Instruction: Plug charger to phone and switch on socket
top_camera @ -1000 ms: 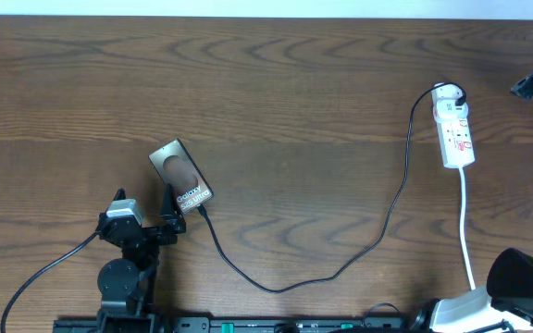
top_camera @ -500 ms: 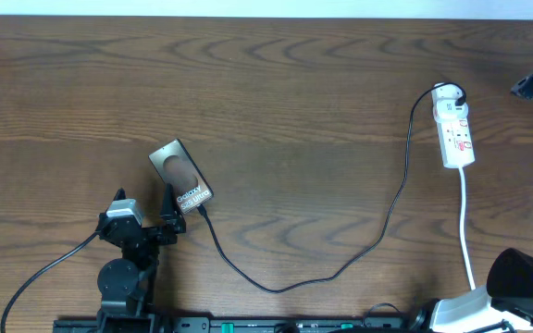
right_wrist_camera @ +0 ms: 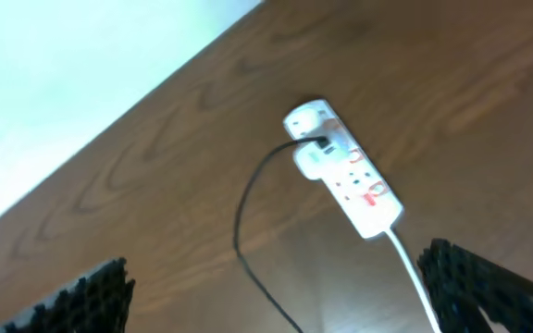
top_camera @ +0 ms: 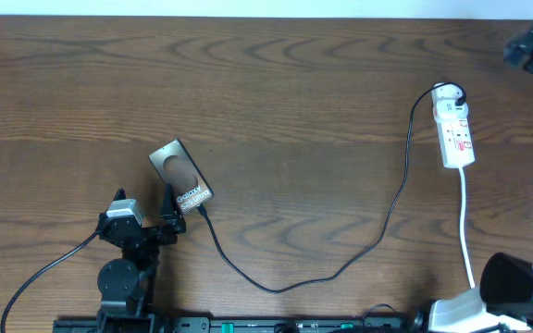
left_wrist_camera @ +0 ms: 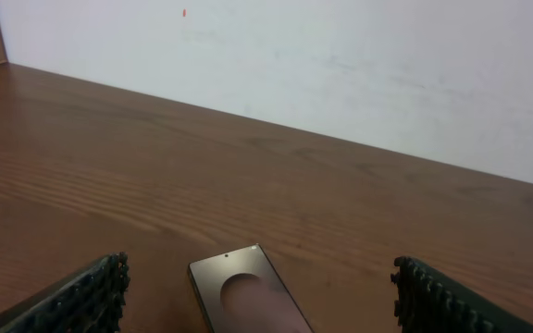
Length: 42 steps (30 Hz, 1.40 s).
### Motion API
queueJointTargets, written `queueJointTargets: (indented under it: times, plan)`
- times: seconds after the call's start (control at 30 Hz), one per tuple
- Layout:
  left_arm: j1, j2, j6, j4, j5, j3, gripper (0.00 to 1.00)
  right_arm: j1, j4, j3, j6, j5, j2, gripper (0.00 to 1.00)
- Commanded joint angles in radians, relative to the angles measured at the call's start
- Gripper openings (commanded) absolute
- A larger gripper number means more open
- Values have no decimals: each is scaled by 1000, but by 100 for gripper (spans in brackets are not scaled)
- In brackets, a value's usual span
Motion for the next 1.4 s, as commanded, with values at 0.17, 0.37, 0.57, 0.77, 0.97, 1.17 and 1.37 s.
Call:
queueJointTargets:
  times: [0.17,0.37,0.57,0.77,0.97,1.17,1.37]
  plan:
    - [4,-6,10,-48,-6,-13,90,165,505,-574,9,132,-274,99]
    - [4,-6,10,-48,-6,-13,89,183,901,-1022,10,139,-453,99]
    - [4,-6,10,-48,-6,-13,89,183,1247,-1387,10,138,-619,99]
    - [4,-6,10,-48,-6,-13,89,183,1501,-1661,5,185,-803,99]
    - [4,-6,10,-48,-6,-13,89,183,1570,-1897,5,236,-1056,99]
    - [4,-6,10,-48,-6,-13,90,180,1569,-2056,5,259,-1297,99]
    - [4,-6,10,-48,-6,-13,90,181,1567,-2148,5,252,-1397,99]
